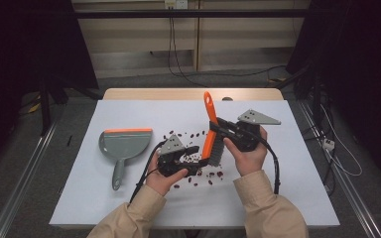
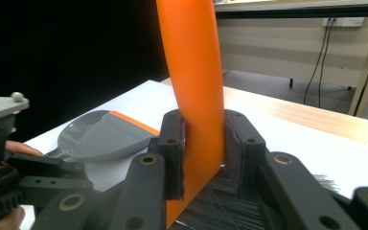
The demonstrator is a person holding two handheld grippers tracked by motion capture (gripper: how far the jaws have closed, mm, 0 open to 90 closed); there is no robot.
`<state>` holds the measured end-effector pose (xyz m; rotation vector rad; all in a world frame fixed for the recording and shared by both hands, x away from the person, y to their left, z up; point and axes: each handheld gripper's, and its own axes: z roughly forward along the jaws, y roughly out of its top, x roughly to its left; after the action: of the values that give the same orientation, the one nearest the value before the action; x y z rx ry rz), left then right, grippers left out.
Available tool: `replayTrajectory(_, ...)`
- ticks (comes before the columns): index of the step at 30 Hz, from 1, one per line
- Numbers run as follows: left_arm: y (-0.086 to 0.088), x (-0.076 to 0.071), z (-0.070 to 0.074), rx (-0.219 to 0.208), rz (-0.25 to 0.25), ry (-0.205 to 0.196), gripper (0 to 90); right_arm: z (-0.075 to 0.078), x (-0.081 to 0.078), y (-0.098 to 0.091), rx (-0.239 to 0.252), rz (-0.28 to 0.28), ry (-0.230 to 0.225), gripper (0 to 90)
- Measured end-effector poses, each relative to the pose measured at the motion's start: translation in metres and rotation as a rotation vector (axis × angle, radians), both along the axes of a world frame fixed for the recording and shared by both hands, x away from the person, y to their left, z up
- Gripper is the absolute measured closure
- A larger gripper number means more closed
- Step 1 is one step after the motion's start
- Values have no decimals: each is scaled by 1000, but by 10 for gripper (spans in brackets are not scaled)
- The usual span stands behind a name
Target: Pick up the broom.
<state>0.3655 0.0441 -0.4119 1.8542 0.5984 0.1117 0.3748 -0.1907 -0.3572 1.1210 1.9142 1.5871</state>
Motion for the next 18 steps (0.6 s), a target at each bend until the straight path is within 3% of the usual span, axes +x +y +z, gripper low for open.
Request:
replayTrajectory(6, 0, 1, -2, -1, 49, 38, 565, 0, 0, 14, -1, 18, -10, 715)
replayTrajectory(8, 1, 1, -2, 5, 68, 38, 674, 0, 0, 18, -2, 23, -12, 715)
replayTrajectory(13, 9, 3, -2, 9, 121, 67, 707, -1, 1, 24, 1, 20, -12, 711)
replayTrajectory(15, 10, 1, -2, 31, 140, 48, 708, -1, 1, 28, -9, 23, -11, 704)
replayTrajectory(18, 12, 0, -1, 33, 173, 33, 709, -2, 1, 33, -31, 21, -16, 569)
